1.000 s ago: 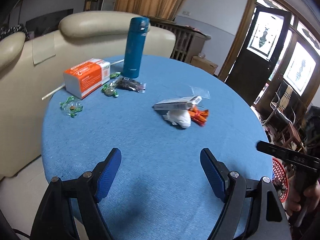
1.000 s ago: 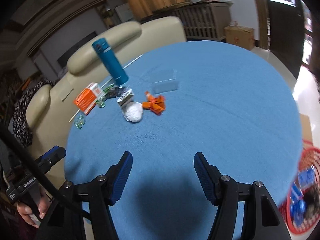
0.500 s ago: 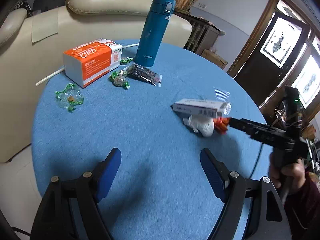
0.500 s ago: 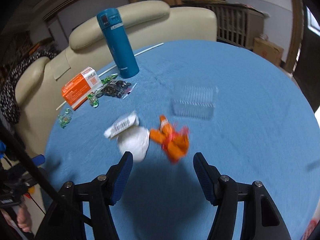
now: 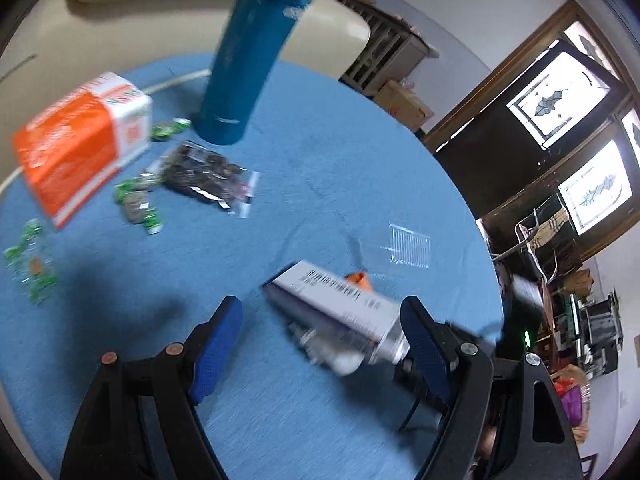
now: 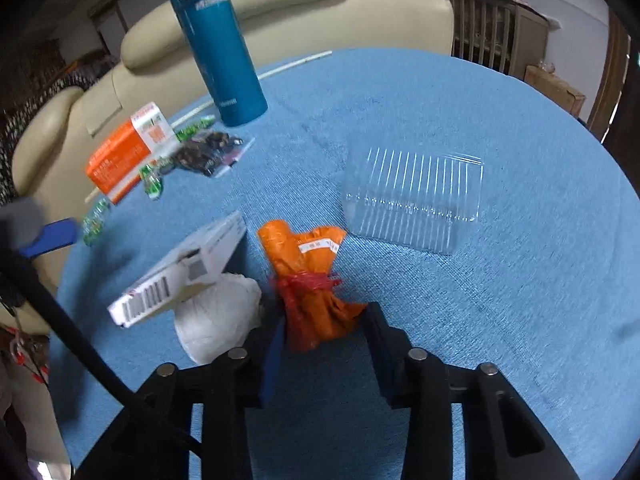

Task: Collect trash
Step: 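Grasp the orange mesh bag with the right tool while the left tool grasps the white medicine box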

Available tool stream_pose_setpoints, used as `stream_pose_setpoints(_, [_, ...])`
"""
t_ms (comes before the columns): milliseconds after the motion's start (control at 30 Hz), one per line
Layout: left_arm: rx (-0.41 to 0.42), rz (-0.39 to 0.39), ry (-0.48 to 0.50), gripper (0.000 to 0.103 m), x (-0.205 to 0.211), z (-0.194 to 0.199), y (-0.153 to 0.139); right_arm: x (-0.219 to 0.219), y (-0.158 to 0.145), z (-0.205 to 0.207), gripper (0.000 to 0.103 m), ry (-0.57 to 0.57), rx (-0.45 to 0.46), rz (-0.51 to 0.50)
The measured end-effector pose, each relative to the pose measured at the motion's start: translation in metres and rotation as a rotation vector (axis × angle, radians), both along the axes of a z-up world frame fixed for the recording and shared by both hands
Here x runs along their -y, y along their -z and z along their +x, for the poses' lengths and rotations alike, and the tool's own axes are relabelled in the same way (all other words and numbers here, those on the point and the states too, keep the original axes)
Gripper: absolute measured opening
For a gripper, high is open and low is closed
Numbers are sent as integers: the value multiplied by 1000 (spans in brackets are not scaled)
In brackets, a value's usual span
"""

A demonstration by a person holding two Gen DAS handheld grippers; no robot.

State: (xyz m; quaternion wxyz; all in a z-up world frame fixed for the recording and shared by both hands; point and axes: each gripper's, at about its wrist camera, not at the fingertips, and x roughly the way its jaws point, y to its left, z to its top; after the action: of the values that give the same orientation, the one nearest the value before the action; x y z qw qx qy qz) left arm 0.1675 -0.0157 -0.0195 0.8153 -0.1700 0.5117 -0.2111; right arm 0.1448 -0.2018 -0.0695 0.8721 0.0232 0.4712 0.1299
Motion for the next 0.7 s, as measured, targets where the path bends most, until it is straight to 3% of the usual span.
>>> stream_pose_setpoints(200, [-124,68,20,82,42,24,24,13,-3,-25,38,38,16,45])
stream_pose_setpoints(433, [-147,110,31,81,62,24,38,30,-6,-75,38,80,8,101])
stream_pose_setpoints(567, [-132,166,42,61,54,11,41,31,-10,-100,38,82,15,121])
stream_pose_setpoints(700, [-194,203,73,44,31,-11,57,28,-13,-115,38,75,15,128])
